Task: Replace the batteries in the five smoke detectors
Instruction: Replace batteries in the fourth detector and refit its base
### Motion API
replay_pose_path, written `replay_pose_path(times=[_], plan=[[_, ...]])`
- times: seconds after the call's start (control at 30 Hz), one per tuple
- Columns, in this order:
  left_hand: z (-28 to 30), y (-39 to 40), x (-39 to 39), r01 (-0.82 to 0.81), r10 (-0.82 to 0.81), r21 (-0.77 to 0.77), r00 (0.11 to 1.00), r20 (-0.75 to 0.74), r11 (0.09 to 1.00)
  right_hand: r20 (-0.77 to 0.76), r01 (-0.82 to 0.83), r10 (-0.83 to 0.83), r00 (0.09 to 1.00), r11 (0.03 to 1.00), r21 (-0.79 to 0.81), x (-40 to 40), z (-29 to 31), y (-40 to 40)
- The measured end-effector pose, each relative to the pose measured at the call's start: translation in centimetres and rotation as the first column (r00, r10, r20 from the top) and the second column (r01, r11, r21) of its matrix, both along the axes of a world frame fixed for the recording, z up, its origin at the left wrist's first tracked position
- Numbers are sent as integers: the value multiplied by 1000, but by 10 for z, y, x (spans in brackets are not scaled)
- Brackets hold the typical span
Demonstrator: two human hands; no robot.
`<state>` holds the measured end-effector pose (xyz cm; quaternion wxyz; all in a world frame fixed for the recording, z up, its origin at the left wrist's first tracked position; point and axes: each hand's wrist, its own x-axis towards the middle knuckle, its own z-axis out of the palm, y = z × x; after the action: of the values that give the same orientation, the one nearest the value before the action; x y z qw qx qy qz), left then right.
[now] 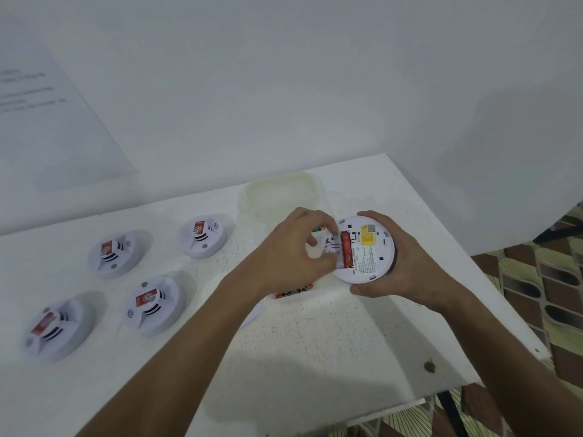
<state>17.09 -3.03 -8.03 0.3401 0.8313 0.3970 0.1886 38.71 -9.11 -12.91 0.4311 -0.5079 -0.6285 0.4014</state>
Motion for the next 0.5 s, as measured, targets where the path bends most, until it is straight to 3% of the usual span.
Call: replay_pose_path(times=[0.5], plan=[[7,-5,2,-15,11,-62,999,-54,998,-13,-36,37,999,996,85,-11,7,5]])
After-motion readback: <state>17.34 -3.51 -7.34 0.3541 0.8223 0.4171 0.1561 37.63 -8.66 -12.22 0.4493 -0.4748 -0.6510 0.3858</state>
